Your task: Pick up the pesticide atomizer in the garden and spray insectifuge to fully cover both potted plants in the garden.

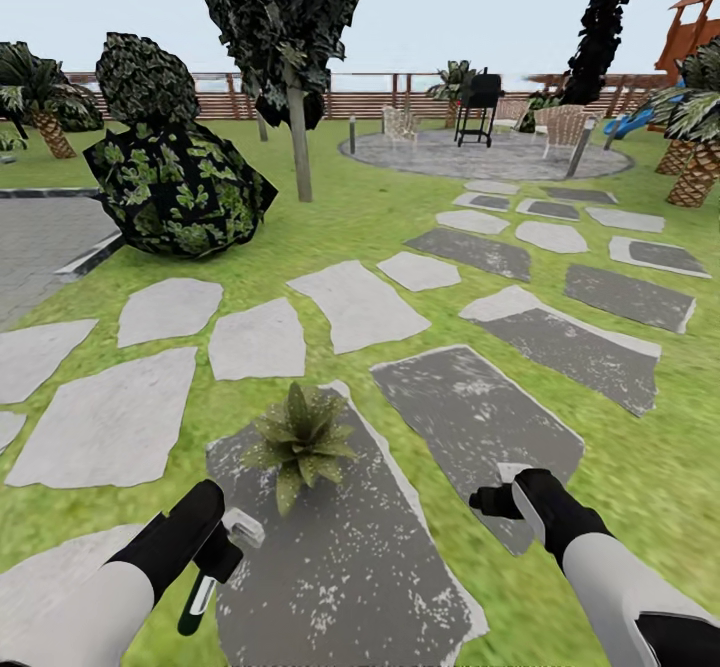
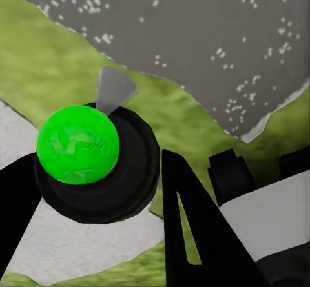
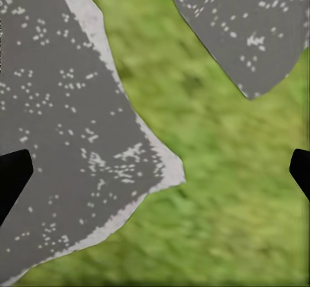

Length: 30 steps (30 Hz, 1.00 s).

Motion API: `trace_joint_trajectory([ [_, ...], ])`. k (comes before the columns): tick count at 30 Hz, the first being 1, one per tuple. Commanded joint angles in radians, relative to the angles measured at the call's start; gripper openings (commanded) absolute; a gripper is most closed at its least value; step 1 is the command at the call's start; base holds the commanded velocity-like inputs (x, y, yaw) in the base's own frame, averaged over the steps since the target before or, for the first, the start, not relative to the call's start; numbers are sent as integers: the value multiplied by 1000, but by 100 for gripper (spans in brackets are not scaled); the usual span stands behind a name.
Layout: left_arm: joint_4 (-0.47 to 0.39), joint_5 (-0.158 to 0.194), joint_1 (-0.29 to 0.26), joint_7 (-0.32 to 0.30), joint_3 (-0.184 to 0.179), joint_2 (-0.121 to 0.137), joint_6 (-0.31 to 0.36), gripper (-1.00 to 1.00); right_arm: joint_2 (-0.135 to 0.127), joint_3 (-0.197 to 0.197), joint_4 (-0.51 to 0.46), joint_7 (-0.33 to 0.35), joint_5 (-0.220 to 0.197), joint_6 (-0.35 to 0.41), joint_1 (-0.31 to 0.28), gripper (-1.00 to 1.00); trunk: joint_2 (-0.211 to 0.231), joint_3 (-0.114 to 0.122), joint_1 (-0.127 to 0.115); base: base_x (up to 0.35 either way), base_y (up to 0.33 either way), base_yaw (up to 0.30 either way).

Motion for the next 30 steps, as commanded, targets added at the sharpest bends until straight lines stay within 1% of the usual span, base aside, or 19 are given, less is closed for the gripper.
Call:
trace_joint_trajectory([
  [1,-2,-11,-1,-10,-4,1,1,-100,0,-4,-3,4,0,5,0,100,0,-1,0,-1,-3,0],
  [4,-16,-8,0,-11,-3,1,1,-100,0,-3,-5,6,1,5,0,100,0,-1,0,0,-1,0],
  [8,-147,-6,2,-16,-4,2,-20,-100,1,9,-9,9,3,5,0,100,0,-1,0,0,0,0],
  [9,-184,-6,6,-18,-4,3,-25,-100,1,34,-10,11,3,5,0,100,0,-1,0,0,0,0],
  [10,-205,-5,14,-19,-4,4,-33,-100,0,67,-21,12,4,5,0,100,0,-1,0,0,0,0],
  [11,-213,-5,17,-20,-3,4,-45,-100,0,88,-39,13,3,6,0,100,0,-1,0,0,0,0],
  [12,-220,-3,20,-22,-2,6,-78,-100,-1,110,-93,16,1,6,0,100,0,-1,0,0,0,0],
  [13,-222,-2,22,-24,-1,6,-102,-100,-1,120,-138,29,-1,6,0,100,0,-1,0,0,0,0],
  [14,-224,-1,24,-33,-1,7,-133,-100,-2,128,-196,81,-4,7,0,100,0,-1,0,0,0,0],
  [16,-225,0,26,-64,-1,8,-183,-100,-7,133,-257,263,-1,7,0,100,0,-1,0,0,0,0],
  [17,-225,0,26,-96,-1,8,-224,-100,-10,134,-292,404,1,7,0,100,0,-1,0,0,0,0],
  [18,-224,0,26,-130,-1,8,-267,-100,-12,134,-338,518,3,7,0,100,0,-1,0,0,0,0],
  [19,-223,0,27,-153,-1,9,-296,-100,-12,134,-374,579,3,7,-1,100,0,-1,0,0,0,0],
  [21,-219,1,27,-202,0,10,-354,-100,-13,135,-479,690,3,7,-2,100,0,-1,0,0,0,0],
  [23,-218,1,27,-227,0,10,-385,-100,-12,135,-560,742,4,7,-2,100,0,-1,0,0,0,0],
  [25,-218,1,27,-262,-1,11,-422,-100,-9,136,-679,812,3,8,-3,100,0,-1,0,0,0,0],
  [26,-218,1,27,-277,-1,11,-436,-100,-8,136,-711,840,3,10,-3,100,0,-1,0,0,0,0],
  [28,-217,1,27,-334,0,13,-495,-100,-6,138,-777,965,4,16,-3,100,0,-1,0,0,0,0],
  [30,-217,1,28,-356,-1,13,-529,-100,-6,142,-794,1026,17,17,-3,100,0,-1,0,0,0,0],
])
